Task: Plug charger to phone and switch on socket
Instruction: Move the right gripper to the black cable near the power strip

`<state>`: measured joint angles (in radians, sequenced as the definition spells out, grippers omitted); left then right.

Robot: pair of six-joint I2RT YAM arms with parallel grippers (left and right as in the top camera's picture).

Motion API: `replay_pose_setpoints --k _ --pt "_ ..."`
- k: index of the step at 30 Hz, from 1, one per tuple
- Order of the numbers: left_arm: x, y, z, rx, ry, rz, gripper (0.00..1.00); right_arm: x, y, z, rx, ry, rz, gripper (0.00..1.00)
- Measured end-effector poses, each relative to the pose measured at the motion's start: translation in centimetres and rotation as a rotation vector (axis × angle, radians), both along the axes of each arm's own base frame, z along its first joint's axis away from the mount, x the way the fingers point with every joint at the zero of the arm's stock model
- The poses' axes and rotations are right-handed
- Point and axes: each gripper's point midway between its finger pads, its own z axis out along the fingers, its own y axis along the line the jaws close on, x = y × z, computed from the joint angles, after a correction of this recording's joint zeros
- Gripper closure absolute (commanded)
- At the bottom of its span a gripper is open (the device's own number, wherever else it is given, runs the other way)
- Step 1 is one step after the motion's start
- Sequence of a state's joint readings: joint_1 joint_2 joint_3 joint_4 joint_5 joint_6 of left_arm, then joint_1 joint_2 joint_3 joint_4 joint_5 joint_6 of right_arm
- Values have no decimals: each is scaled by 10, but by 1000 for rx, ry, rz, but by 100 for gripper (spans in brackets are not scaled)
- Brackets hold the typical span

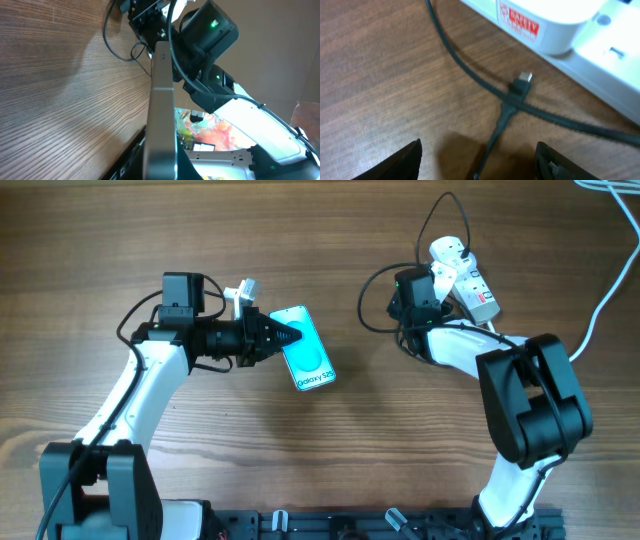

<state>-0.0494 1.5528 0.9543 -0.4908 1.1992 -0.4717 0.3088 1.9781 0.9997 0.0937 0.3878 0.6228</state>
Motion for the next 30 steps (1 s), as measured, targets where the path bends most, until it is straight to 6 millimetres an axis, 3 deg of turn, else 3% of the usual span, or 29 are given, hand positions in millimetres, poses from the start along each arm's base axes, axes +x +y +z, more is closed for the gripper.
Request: replay_pose_setpoints --k 6,10,13,19,25,30 --pt "0 0 0 0 2 0 96 11 -13 6 9 -47 -34 29" --pt "0 0 0 0 2 0 96 20 -14 9 0 -81 -16 38" --pt "0 0 0 0 2 0 96 17 -11 0 -3 -54 9 41" --pt "0 0 0 0 3 0 96 17 -5 -3 -7 -30 61 58" --pt "-1 0 -1 1 11 0 96 17 19 -4 -18 -10 220 71" --pt "-3 0 -1 1 24 0 96 9 57 -6 -61 10 419 78"
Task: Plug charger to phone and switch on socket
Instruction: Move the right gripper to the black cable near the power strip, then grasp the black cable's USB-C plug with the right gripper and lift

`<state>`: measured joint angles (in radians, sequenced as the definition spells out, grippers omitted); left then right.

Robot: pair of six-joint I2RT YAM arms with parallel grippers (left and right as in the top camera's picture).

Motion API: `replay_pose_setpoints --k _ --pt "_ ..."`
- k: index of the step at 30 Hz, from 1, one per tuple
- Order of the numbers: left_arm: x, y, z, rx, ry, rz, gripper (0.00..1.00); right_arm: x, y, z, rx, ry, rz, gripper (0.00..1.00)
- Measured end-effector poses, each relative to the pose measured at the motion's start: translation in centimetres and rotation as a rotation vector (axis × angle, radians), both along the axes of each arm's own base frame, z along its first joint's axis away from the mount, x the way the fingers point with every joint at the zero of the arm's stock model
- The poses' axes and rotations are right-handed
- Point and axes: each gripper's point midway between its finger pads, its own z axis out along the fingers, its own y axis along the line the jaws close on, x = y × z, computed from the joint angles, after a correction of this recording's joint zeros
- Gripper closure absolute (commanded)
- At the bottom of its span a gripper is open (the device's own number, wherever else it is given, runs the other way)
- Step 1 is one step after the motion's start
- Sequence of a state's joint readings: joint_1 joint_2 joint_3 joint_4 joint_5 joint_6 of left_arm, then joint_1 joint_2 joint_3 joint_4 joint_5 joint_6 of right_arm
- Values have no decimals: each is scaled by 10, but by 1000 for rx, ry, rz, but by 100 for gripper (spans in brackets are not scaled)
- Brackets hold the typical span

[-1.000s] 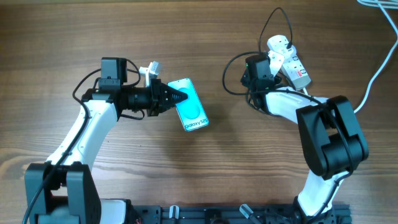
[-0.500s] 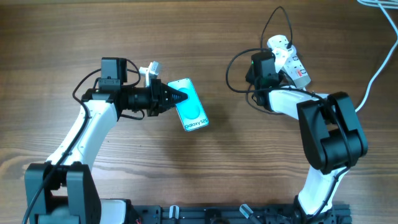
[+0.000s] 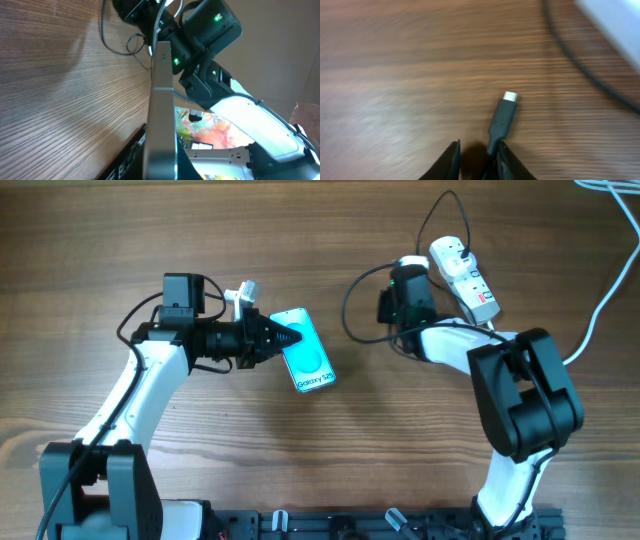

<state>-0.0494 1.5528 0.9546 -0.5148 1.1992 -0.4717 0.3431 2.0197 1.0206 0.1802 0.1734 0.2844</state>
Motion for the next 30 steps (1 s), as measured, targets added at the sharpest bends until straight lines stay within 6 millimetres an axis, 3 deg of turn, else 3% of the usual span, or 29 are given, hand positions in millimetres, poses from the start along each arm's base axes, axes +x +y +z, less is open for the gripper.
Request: replay_pose_setpoints --k 4,8,10,13,17,30 --pt "0 0 0 0 1 0 96 -14 23 -1 -63 32 134 83" --pt "0 1 0 0 1 3 96 -39 27 -2 -100 129 191 83" --pt "3 7 0 -1 2 22 96 -47 24 -3 -104 168 186 80" --pt "8 18 -1 0 10 58 96 -56 22 -3 -99 208 178 65" --pt "14 31 -1 0 13 98 96 -54 25 -1 -81 198 177 44" --pt "15 33 -1 0 14 105 96 -20 32 20 -2 31 144 48"
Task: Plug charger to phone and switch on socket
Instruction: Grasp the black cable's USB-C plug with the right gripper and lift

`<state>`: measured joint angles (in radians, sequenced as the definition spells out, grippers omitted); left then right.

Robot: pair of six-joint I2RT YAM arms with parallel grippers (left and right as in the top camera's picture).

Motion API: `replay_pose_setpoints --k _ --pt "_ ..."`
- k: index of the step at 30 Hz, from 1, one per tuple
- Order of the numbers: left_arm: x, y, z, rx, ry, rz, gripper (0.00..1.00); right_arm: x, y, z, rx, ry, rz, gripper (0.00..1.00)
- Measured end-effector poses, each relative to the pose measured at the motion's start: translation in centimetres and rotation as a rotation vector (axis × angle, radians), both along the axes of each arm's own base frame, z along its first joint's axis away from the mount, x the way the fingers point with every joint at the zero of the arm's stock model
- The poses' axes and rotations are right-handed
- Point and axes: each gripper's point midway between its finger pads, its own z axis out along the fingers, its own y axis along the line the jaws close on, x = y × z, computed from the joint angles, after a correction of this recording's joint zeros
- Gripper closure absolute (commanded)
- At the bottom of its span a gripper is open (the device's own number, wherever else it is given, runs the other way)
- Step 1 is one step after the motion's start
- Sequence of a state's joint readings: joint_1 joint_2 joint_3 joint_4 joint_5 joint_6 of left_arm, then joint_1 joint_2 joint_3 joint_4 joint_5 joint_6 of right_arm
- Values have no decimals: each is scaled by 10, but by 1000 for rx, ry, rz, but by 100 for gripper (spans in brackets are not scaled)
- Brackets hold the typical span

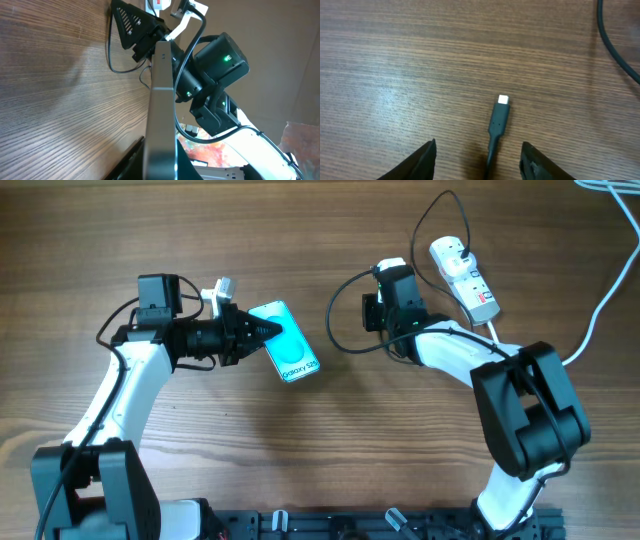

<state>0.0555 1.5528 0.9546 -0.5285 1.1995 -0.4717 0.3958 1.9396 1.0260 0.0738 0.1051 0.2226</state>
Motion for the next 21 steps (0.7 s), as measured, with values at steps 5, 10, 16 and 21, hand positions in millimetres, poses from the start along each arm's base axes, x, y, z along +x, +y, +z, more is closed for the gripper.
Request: replay_pose_setpoints --k 5,10,16,21 --pt "0 0 0 0 1 0 96 2 -4 -17 28 23 -53 48" --pt "0 0 0 0 2 0 96 10 -4 -16 62 -3 -81 54" --pt "0 0 0 0 3 0 96 13 -3 -18 92 -10 -108 70" --pt "0 0 0 0 3 0 96 18 -1 -20 114 -12 -126 94"
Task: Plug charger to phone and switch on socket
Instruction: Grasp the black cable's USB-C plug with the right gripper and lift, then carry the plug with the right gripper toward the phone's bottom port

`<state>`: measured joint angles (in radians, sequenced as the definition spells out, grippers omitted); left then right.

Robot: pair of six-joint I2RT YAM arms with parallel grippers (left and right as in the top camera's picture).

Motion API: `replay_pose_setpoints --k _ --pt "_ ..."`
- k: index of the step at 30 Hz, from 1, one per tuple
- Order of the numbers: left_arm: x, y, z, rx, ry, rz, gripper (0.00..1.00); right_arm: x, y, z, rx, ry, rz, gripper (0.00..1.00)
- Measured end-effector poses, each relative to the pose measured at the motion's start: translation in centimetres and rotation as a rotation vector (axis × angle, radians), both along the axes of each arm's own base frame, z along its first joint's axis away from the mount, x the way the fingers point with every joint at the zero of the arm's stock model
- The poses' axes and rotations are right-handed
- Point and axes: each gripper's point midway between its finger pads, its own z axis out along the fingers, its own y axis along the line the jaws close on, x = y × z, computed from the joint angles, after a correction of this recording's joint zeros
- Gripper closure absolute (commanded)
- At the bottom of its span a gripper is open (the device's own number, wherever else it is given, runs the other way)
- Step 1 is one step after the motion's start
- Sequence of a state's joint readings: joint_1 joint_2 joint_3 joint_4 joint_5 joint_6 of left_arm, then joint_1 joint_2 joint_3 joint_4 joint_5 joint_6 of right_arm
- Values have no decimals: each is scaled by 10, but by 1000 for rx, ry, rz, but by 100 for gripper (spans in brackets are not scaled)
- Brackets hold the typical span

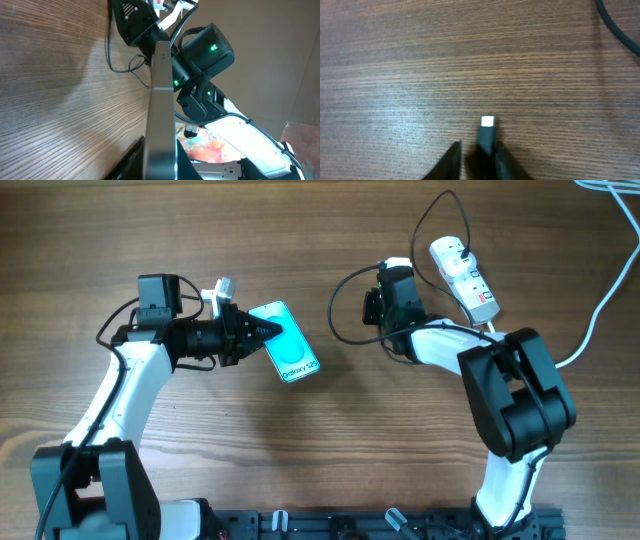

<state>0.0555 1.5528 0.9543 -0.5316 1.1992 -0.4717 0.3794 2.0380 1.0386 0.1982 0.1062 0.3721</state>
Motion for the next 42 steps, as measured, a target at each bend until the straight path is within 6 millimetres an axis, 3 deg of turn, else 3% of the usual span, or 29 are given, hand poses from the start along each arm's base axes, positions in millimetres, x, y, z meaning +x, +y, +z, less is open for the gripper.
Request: replay_pose_setpoints --k 10,12,17,23,31,42 --pt "0 0 0 0 2 0 96 -5 4 -1 12 34 33 96" --pt "0 0 0 1 -4 -3 96 -17 2 0 -4 89 46 96" --pt "-1 0 0 4 -20 -9 96 -70 -10 10 -37 268 90 95" --pt "-1 0 0 8 -35 -15 96 -97 -18 41 -54 313 98 95" --pt "-1 0 0 9 -39 -16 96 -118 -26 -1 -198 393 90 95" --pt "-1 0 0 9 -37 -16 96 -122 -27 -5 -278 413 77 81"
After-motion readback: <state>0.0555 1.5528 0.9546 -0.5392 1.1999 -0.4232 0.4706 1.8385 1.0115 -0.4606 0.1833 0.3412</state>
